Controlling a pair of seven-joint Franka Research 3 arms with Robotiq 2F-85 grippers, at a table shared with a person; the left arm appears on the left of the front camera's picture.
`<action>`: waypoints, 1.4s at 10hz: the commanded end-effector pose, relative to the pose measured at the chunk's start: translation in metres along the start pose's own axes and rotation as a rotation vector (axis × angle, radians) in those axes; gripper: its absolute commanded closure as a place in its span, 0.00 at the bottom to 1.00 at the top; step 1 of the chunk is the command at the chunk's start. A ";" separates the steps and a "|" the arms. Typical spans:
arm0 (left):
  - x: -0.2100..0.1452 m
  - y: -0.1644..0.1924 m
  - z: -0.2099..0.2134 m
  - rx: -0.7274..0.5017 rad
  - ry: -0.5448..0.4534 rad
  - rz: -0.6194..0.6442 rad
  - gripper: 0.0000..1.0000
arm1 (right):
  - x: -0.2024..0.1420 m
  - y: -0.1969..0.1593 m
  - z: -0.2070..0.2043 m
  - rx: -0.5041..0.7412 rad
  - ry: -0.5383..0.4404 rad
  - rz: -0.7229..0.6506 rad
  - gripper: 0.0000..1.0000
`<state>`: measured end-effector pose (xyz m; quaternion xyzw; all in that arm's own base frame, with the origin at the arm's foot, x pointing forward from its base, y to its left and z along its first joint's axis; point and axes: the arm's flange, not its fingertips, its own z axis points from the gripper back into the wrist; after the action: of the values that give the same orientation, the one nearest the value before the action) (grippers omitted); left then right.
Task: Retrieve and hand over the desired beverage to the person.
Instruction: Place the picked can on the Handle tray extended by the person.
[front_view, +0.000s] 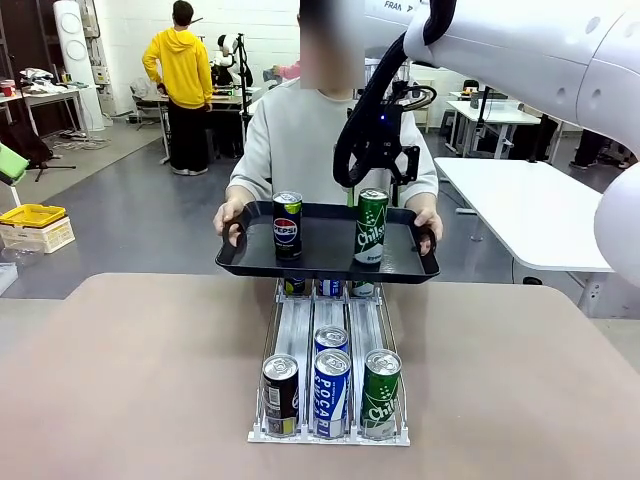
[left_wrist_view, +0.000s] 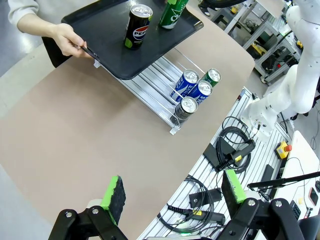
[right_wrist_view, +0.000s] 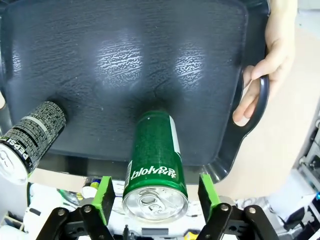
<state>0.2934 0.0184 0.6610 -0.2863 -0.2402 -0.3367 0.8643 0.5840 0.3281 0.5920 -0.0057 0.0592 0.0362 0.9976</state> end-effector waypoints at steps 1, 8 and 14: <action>-0.001 0.000 0.001 -0.014 -0.006 -0.014 0.00 | 0.013 0.005 0.012 -0.021 -0.001 0.022 0.00; -0.001 0.000 0.001 -0.014 -0.006 -0.014 0.00 | -0.079 -0.032 0.075 0.073 -0.245 0.031 0.00; -0.001 0.000 0.001 -0.014 -0.006 -0.014 0.00 | -0.173 -0.137 0.010 0.184 -0.364 0.151 0.00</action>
<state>0.2934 0.0179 0.6609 -0.2862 -0.2399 -0.3369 0.8643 0.4596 0.2004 0.6852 0.0801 -0.1127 0.0832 0.9869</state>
